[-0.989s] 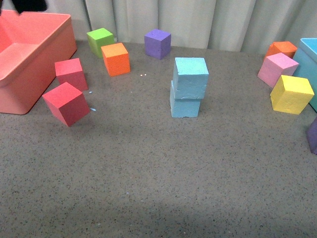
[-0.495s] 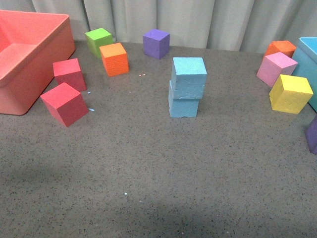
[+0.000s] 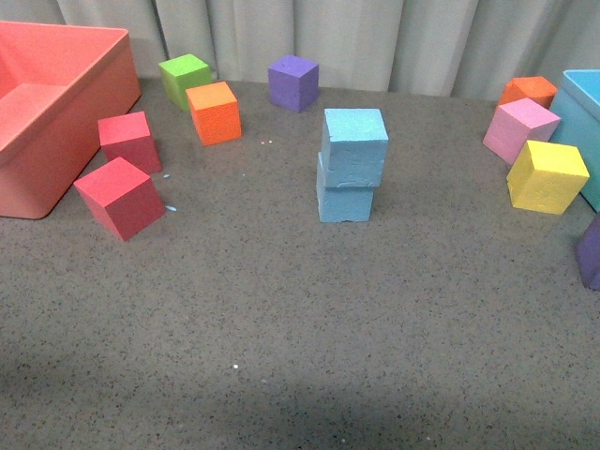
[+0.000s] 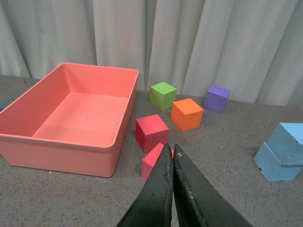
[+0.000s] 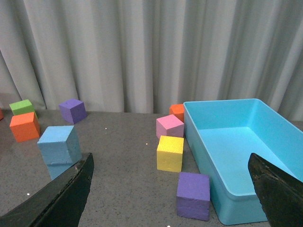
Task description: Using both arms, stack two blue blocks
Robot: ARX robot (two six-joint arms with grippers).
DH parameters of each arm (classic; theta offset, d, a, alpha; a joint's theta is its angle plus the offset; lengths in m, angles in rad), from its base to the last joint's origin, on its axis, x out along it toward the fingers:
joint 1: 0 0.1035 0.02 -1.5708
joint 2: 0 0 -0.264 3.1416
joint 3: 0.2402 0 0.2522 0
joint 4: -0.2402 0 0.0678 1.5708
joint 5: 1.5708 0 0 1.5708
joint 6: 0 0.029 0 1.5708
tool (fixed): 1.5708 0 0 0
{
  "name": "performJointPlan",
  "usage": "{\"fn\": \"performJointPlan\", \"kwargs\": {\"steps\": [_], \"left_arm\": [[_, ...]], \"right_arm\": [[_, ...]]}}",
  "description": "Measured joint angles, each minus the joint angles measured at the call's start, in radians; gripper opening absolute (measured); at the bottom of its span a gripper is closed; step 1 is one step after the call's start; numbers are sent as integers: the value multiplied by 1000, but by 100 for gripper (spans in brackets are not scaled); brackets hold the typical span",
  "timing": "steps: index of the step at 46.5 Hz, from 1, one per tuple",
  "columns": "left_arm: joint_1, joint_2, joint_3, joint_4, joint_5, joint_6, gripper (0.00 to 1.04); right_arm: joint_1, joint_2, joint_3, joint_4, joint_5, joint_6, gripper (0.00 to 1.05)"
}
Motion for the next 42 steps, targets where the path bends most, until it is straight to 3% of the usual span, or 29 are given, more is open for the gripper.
{"fn": "performJointPlan", "kwargs": {"steps": [42], "left_arm": [[5,-550,-3,-510,4,0,4]], "right_arm": [[0,0,0,0,0,0,95]]}}
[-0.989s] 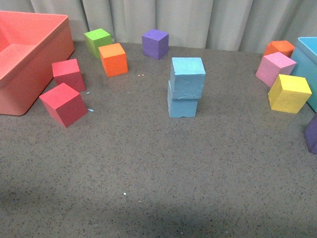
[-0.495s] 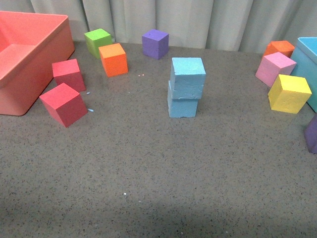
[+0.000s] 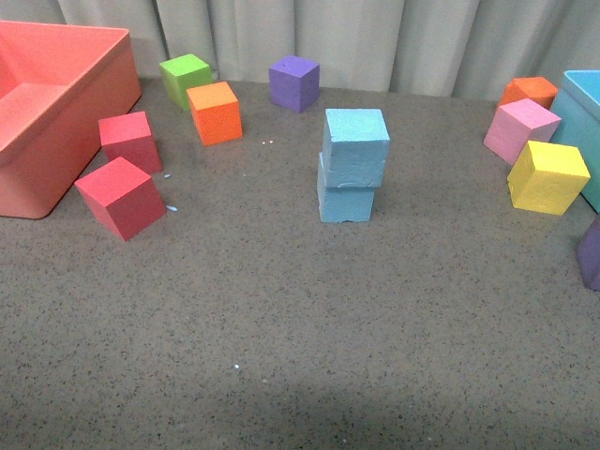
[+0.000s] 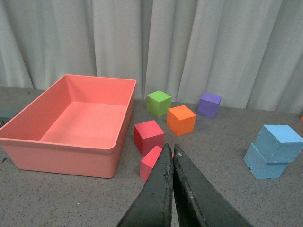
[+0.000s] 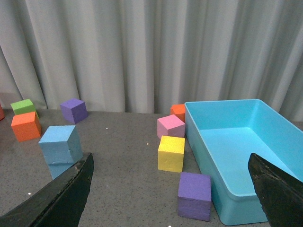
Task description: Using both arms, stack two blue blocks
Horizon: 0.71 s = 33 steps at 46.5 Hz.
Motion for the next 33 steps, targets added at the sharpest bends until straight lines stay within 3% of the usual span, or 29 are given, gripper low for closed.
{"fn": "performJointPlan", "kwargs": {"steps": [10,16,33], "left_arm": [[0,-66,0,-67,0,0,4],[0,-208,0,-236,2,1,4],[0,-240,0,-247,2,0,7]], "right_arm": [[0,0,0,0,0,0,95],[0,0,0,0,0,0,95],[0,0,0,0,0,0,95]]}}
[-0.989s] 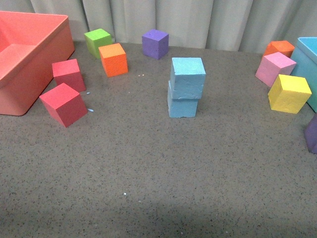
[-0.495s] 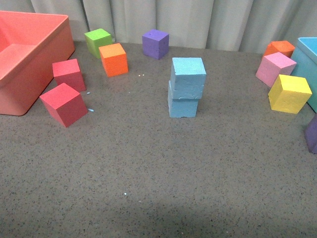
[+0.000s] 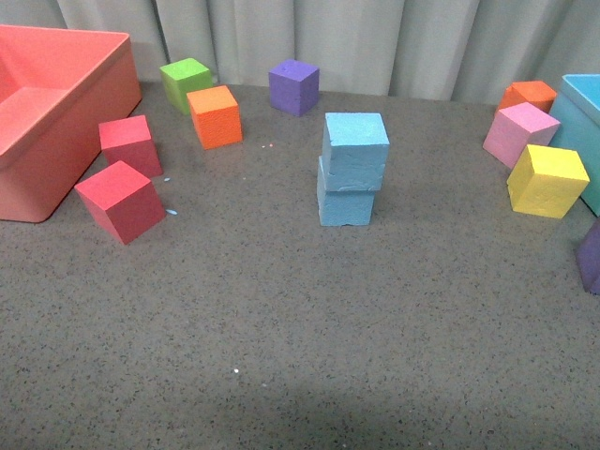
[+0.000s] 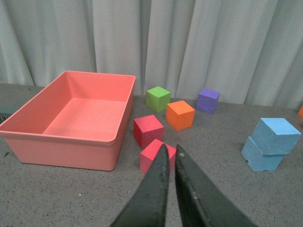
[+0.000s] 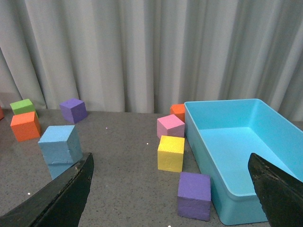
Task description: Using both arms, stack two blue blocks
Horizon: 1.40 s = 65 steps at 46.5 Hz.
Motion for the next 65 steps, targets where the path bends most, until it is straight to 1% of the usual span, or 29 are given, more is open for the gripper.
{"fn": "performJointPlan", "kwargs": {"steps": [2,7,12,17,21,22,25,65], "left_arm": [[0,0,0,0,0,0,14],[0,0,0,0,0,0,39],[0,0,0,0,0,0,61],[0,0,0,0,0,0,86],[0,0,0,0,0,0,98],[0,0,0,0,0,2,100],[0,0,0,0,0,2,97],[0,0,0,0,0,3,98]], "right_arm": [[0,0,0,0,0,0,95],[0,0,0,0,0,0,95],[0,0,0,0,0,0,95],[0,0,0,0,0,0,95],[0,0,0,0,0,0,95],[0,0,0,0,0,0,95],[0,0,0,0,0,0,95],[0,0,0,0,0,0,95]]}}
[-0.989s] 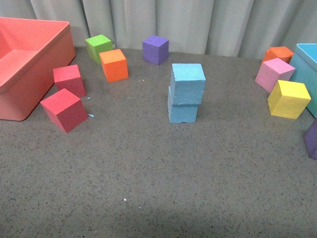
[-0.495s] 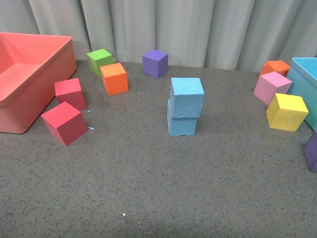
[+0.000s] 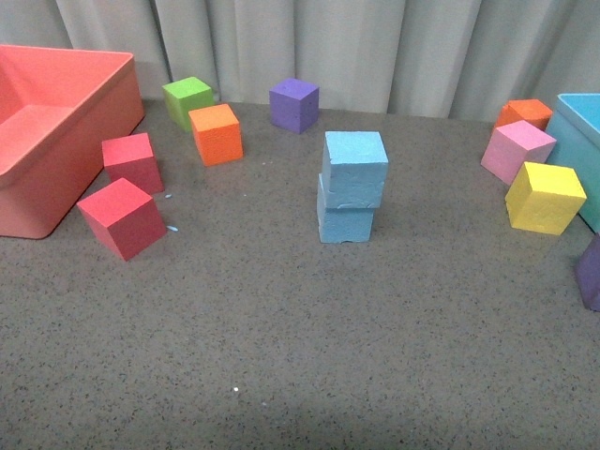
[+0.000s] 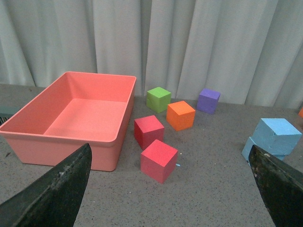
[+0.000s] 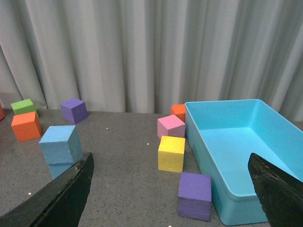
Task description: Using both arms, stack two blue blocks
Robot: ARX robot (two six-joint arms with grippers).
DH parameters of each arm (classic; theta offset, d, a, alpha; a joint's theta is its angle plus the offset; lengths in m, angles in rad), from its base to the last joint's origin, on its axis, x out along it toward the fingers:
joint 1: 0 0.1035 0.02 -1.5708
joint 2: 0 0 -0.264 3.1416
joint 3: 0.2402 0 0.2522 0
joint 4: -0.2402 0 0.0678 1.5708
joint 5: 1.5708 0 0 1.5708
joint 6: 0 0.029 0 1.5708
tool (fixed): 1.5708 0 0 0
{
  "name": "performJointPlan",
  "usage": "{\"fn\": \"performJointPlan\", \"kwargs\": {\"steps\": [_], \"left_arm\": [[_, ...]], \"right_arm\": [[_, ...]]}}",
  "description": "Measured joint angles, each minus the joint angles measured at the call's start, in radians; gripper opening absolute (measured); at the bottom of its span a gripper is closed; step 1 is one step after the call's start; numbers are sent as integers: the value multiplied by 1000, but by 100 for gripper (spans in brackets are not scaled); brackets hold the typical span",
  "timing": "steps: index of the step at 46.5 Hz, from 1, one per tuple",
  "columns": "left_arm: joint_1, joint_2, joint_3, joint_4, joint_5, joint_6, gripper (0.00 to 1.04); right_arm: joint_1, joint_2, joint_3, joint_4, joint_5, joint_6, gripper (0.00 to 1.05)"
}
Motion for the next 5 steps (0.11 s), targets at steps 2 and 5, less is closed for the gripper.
{"fn": "performJointPlan", "kwargs": {"steps": [2,5], "left_arm": [[0,0,0,0,0,0,98],[0,0,0,0,0,0,98]], "right_arm": [[0,0,0,0,0,0,95],[0,0,0,0,0,0,95]]}}
